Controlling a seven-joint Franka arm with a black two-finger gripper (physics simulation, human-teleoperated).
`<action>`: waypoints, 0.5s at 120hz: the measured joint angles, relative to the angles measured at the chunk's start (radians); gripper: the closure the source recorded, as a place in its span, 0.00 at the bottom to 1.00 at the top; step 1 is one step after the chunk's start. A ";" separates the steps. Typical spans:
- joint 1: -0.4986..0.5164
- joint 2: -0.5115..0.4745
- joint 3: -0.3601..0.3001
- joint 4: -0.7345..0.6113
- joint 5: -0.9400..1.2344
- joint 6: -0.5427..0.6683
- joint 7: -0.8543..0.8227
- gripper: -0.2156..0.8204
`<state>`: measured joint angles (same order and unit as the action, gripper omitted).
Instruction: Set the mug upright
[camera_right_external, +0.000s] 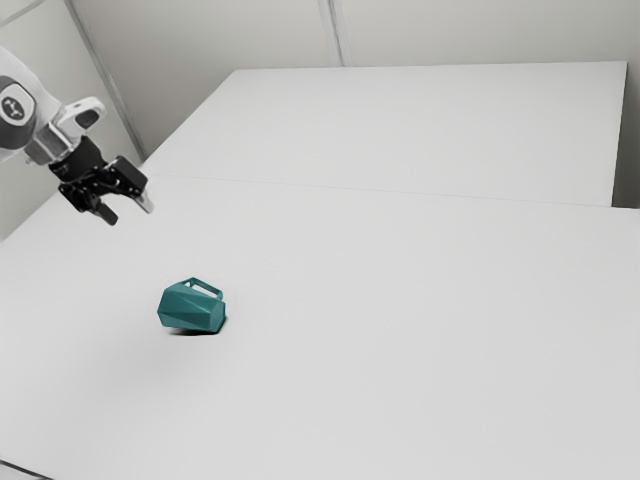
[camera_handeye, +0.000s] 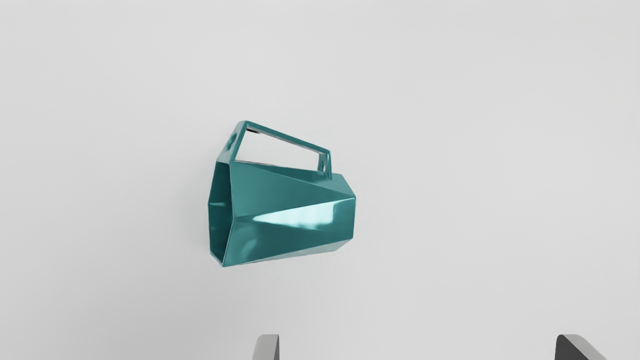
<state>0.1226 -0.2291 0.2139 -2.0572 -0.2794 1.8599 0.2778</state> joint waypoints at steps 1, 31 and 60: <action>0.003 0.000 0.000 -0.004 -0.005 0.003 0.006 0.21; 0.079 -0.009 0.001 -0.134 -0.168 0.088 0.198 0.21; 0.146 -0.003 0.001 -0.218 -0.305 0.143 0.396 0.21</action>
<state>0.2688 -0.2321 0.2153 -2.2753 -0.5844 2.0030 0.6735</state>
